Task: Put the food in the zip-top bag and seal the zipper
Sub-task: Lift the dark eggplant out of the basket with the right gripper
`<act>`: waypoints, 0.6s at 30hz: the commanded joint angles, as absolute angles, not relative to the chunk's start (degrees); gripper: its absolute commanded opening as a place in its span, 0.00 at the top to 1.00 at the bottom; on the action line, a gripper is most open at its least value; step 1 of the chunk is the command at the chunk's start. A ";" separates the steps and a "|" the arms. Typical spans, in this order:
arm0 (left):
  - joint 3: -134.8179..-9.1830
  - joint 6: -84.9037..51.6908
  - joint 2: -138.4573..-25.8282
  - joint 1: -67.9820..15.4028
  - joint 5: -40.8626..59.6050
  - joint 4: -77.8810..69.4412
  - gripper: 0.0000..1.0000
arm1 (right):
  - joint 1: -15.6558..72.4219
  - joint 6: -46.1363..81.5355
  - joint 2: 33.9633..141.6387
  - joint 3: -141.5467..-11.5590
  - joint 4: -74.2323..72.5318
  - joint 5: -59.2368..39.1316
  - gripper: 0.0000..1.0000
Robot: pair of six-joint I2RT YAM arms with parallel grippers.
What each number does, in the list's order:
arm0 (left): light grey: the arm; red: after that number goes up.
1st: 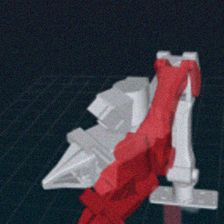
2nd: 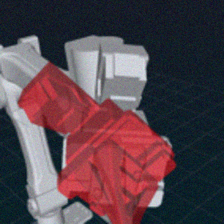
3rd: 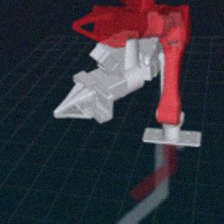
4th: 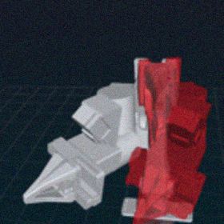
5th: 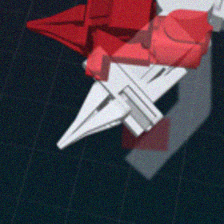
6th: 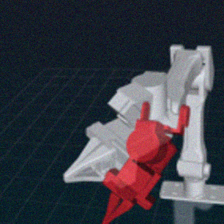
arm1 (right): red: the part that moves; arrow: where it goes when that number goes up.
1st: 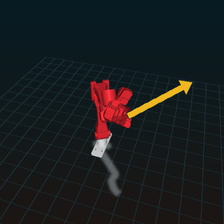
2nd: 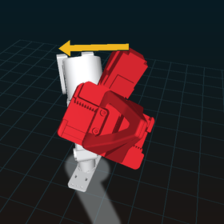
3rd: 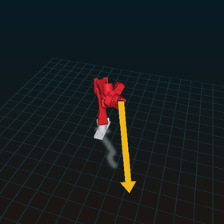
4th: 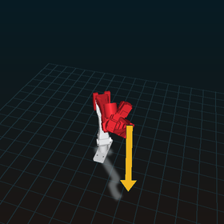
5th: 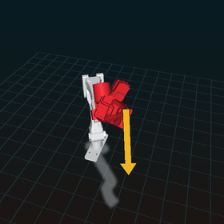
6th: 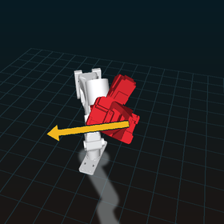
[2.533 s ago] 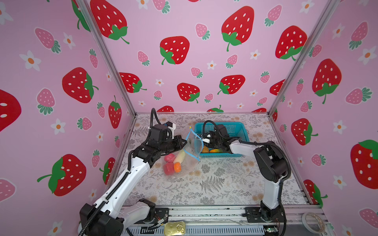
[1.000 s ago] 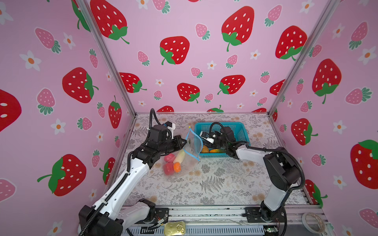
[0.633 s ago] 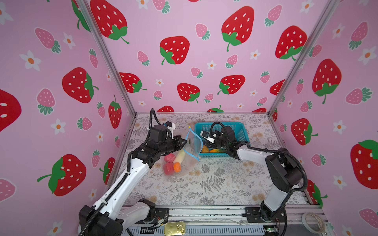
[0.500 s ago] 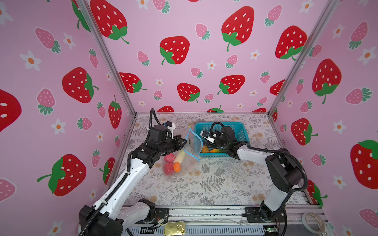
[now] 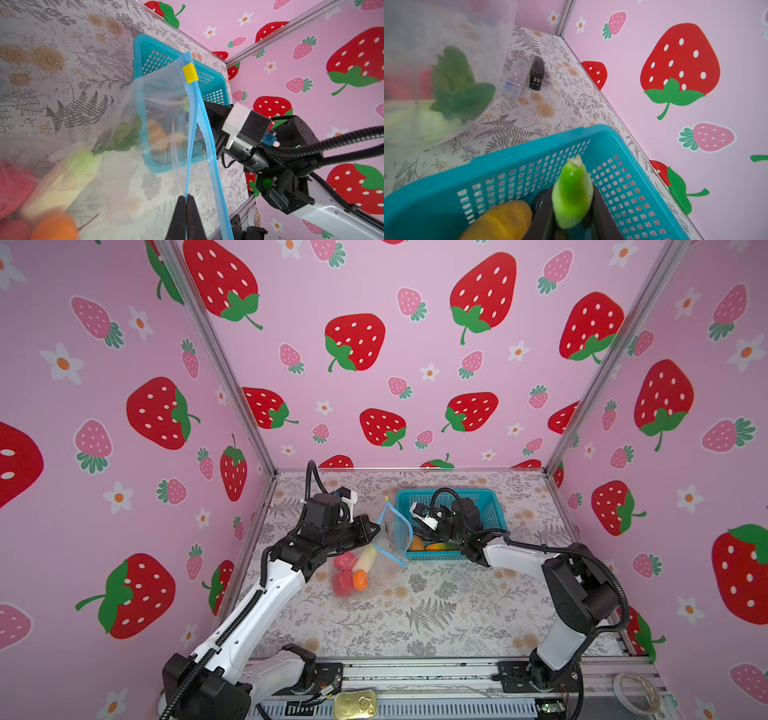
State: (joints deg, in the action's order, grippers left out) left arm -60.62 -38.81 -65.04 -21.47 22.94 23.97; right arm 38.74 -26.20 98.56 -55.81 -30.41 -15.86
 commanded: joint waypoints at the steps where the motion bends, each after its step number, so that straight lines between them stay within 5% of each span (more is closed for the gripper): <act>1: -60.97 -38.68 -64.78 -21.14 22.72 23.12 1.00 | 38.85 -20.10 94.39 -55.11 -32.96 -15.36 0.91; 18: -61.66 -39.20 -64.36 -21.11 22.25 23.23 1.00 | 40.15 14.05 77.53 -56.78 -31.33 -17.83 0.92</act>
State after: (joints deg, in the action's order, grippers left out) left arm -60.62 -38.85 -65.01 -21.47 22.92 23.83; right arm 39.72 4.49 79.48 -55.16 -32.84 -15.88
